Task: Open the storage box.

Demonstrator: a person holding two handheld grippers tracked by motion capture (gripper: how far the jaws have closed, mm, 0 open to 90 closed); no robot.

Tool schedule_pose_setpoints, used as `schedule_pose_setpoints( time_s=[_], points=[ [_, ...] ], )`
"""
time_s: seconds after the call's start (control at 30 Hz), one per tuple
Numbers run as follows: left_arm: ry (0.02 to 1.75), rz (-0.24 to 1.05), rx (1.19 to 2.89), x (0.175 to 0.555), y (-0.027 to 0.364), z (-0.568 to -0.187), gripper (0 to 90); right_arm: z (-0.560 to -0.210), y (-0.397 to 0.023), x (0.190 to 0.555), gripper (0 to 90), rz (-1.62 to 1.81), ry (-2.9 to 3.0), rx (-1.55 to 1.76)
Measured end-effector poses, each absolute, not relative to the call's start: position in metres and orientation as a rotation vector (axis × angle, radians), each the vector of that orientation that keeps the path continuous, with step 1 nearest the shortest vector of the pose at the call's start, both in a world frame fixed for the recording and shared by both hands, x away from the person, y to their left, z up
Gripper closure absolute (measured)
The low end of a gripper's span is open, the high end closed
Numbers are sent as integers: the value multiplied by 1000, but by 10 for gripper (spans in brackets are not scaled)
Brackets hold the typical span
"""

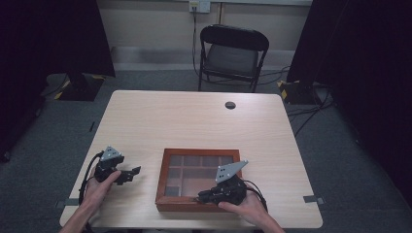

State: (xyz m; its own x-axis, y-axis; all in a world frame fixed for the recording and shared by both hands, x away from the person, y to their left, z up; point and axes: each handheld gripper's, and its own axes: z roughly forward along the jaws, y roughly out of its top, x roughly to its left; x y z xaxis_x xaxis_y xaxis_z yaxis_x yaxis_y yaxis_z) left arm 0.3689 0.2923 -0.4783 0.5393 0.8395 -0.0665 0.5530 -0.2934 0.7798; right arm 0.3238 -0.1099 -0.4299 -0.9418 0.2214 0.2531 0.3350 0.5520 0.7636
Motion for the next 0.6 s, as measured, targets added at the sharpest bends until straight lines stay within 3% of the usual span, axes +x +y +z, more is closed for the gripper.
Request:
schedule_pose_setpoints(
  time_s=[0.6],
  points=[
    [910, 322, 2030, 350, 262, -467, 159, -412, -111, 327, 832, -1359, -2646, -499]
  ],
)
